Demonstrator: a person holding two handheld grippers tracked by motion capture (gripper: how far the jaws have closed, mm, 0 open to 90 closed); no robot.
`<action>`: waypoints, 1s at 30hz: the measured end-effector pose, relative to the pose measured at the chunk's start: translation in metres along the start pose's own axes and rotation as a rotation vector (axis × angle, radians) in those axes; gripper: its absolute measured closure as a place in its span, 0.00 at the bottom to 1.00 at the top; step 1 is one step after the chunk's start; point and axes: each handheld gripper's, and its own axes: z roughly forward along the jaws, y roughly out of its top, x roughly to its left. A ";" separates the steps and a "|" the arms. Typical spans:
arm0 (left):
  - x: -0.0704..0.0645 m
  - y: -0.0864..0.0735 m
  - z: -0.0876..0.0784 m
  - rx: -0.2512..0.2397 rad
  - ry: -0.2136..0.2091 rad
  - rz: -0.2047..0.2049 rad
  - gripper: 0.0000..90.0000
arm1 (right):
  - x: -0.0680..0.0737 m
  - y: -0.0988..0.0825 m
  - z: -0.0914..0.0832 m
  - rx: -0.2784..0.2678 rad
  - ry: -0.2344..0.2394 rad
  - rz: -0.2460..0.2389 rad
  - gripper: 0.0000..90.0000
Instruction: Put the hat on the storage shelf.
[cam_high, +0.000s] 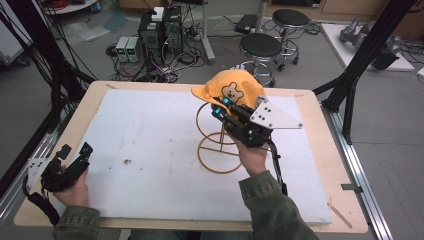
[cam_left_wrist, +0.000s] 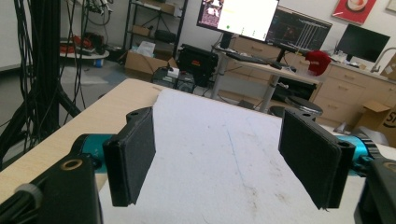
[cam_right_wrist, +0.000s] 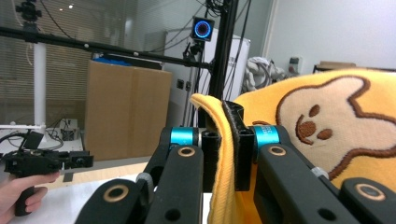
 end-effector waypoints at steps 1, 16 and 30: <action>0.000 0.000 0.000 -0.001 0.000 0.000 0.30 | 0.002 -0.004 0.000 0.004 -0.006 0.008 0.95; 0.000 0.000 0.000 0.001 0.000 -0.005 0.30 | 0.015 -0.027 0.002 0.077 0.029 0.001 0.94; 0.000 -0.001 0.001 0.002 0.000 -0.013 0.31 | 0.028 -0.036 0.004 0.195 0.037 -0.090 0.91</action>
